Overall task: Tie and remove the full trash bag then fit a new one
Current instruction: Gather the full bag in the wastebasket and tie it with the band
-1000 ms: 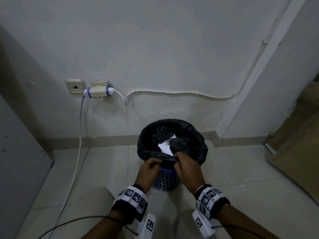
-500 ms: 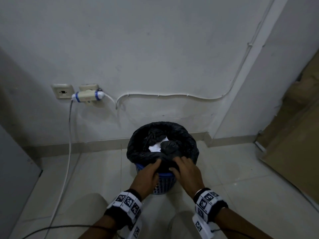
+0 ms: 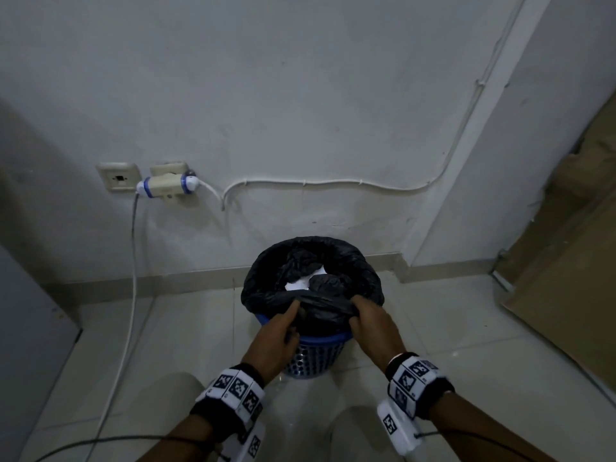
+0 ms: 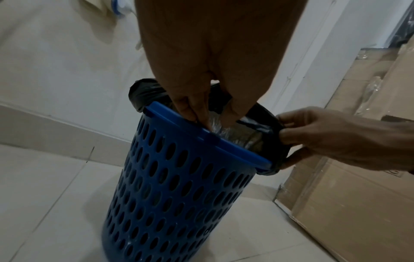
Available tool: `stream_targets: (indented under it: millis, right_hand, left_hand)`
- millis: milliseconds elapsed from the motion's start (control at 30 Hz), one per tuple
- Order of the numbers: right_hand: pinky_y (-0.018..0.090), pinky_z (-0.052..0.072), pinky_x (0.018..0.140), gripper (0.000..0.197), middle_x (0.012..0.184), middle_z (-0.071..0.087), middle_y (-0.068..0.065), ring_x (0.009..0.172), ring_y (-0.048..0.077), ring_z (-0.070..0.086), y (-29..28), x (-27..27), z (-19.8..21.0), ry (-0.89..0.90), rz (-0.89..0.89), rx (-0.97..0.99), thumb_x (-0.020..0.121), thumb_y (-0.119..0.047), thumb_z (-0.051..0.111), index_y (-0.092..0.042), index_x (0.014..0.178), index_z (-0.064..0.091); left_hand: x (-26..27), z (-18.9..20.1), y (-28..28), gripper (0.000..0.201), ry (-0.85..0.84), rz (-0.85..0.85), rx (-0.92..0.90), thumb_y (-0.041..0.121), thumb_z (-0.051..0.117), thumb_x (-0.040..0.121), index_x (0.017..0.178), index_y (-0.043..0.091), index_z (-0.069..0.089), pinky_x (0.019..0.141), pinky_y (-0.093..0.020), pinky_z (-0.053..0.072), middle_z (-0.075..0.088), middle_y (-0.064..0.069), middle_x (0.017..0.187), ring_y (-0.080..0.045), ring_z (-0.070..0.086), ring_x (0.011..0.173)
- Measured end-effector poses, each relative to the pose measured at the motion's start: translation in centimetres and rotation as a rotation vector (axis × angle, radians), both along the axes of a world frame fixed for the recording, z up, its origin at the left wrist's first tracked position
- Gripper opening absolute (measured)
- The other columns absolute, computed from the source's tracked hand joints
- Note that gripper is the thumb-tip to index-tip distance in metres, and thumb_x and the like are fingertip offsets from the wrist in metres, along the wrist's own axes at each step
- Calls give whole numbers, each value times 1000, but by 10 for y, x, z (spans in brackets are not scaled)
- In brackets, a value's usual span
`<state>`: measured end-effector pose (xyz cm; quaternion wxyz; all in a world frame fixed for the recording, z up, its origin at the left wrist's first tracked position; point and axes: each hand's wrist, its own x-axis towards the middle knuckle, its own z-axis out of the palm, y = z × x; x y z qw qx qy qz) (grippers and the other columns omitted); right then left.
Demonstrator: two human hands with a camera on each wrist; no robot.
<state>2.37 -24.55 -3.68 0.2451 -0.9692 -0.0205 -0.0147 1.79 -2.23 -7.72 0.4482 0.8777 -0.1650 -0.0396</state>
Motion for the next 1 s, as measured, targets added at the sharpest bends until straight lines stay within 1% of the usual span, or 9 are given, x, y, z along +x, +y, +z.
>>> stream_targets:
  millis: [100,167,300,367,467,567,700,867,1000]
  right_hand:
    - [37,44,59,16,84,60,5,73,27,57,-1,2,13,-79,12,163,88,-6,48,-17,100,45]
    - [36,43,59,13,79,56,2,69,23,53,3,4,19,-108,92,147,87,-7,48,-18,92,44]
    - [38,50,72,9,86,59,1,79,18,56,5,9,14,-142,173,202,86,-11,48,-15,88,56]
    - [36,51,75,13,96,62,-1,88,17,59,3,8,11,-112,177,221,89,-21,51,-20,100,56]
    - [37,47,78,42,110,57,-2,99,20,55,-9,9,4,-86,160,-160,84,-45,62,-21,117,50]
    - [39,45,73,29,109,54,10,97,35,55,-26,14,-2,-147,50,-368,83,-28,63,-17,109,57]
    - [39,46,66,20,95,59,9,81,31,57,-28,20,19,-96,-19,89,85,-13,53,-18,103,47]
    - [33,43,56,11,68,59,5,60,19,54,-7,27,52,-168,90,234,87,-14,52,-24,87,52]
    - [29,40,59,12,73,62,2,58,5,51,6,27,56,-102,182,232,92,-17,49,-22,91,59]
  left_hand:
    - [-3,7,-4,40,-162,68,-54,6,51,92,127,25,53,87,-26,49,59,1,111,-8,57,100]
    - [-3,19,-11,24,-265,134,-62,9,53,90,106,26,52,77,-30,51,52,5,101,-6,54,90]
    - [13,37,-23,43,-290,179,208,27,63,87,128,28,50,72,-32,53,41,1,111,-14,52,94]
    - [23,41,-24,22,-317,197,289,30,59,89,110,23,61,69,-37,52,42,-1,104,-22,52,92]
    - [35,44,-22,17,-318,219,222,27,48,91,92,14,60,74,-40,48,49,-5,97,-25,50,85]
    - [40,43,-17,18,-315,185,195,29,46,88,80,15,56,72,-36,43,51,-1,86,-22,47,78]
    - [41,42,-15,23,-257,175,152,36,36,83,65,22,38,63,-36,36,43,2,68,-23,46,67]
    - [28,62,-25,44,-354,212,500,57,36,85,125,43,50,80,-38,39,58,15,115,-20,51,102]
    - [23,76,-34,41,-426,105,465,61,39,86,119,42,54,78,-36,38,65,14,98,-15,56,95]
